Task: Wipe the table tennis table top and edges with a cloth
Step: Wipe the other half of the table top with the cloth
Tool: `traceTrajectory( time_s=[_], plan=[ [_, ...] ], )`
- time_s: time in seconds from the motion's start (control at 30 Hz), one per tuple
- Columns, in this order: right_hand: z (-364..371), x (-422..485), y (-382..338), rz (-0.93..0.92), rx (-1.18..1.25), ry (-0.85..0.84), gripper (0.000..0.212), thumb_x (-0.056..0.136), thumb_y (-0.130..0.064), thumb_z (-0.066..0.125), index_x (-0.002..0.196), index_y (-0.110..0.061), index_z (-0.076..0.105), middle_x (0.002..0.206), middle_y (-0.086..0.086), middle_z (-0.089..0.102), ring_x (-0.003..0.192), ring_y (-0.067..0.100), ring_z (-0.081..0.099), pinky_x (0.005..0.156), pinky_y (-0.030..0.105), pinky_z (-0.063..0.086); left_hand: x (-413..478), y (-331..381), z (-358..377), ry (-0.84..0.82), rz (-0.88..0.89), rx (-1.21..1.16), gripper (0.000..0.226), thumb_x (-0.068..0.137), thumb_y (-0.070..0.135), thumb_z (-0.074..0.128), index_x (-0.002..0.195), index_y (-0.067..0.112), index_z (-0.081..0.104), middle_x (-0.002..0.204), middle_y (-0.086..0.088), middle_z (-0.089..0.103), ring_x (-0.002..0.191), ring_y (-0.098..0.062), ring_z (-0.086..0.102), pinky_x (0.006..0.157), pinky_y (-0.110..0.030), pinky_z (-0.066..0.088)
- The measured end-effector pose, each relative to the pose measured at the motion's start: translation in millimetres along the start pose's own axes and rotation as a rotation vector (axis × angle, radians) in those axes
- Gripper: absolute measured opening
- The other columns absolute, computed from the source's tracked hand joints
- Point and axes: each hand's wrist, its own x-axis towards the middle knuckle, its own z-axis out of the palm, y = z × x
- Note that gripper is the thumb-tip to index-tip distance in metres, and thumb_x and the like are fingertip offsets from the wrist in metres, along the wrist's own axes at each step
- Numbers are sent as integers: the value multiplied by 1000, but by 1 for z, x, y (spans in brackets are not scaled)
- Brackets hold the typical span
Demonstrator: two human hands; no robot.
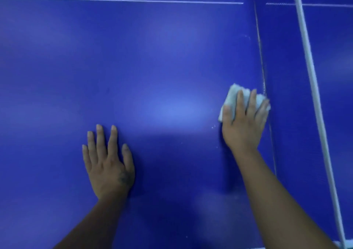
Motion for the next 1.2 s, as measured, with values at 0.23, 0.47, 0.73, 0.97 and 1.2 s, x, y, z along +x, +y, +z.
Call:
traceTrajectory(
  time_s=[0.23,0.47,0.73,0.97,1.2],
  plan=[
    [16,25,-96,-323,-7,-1,66,112,-60,18,171,-31,21,180,7,10,164,47,1,132,61,3,2,2,-3,-12,-23,-19,59,108,35,45,164,19,44,177,-8,28,165,-32,19,135,-51,12],
    [33,-111,-45,-763,17,-73,64,112,-53,42,170,-30,26,179,4,17,165,44,8,130,62,22,2,1,1,12,-21,-20,58,106,33,46,162,17,47,175,-11,30,164,-33,21,134,-52,13],
    [-2,58,-20,-415,-79,-60,68,111,-62,20,172,-31,17,180,4,10,165,43,4,133,57,7,2,1,2,22,-12,-17,58,106,32,45,162,17,47,175,-11,30,165,-32,20,134,-54,13],
    [-5,37,25,-142,-30,-26,68,111,-61,19,172,-31,11,181,4,4,166,38,-1,135,54,5,1,1,2,33,2,-15,58,106,30,46,162,17,46,175,-12,30,165,-33,20,134,-52,12],
    [5,-105,52,-27,6,-55,69,112,-57,29,172,-26,16,181,6,7,166,38,-1,132,60,16,2,0,1,7,-13,-35,59,107,33,44,164,20,43,177,-9,26,166,-30,17,135,-50,8]
  ],
)
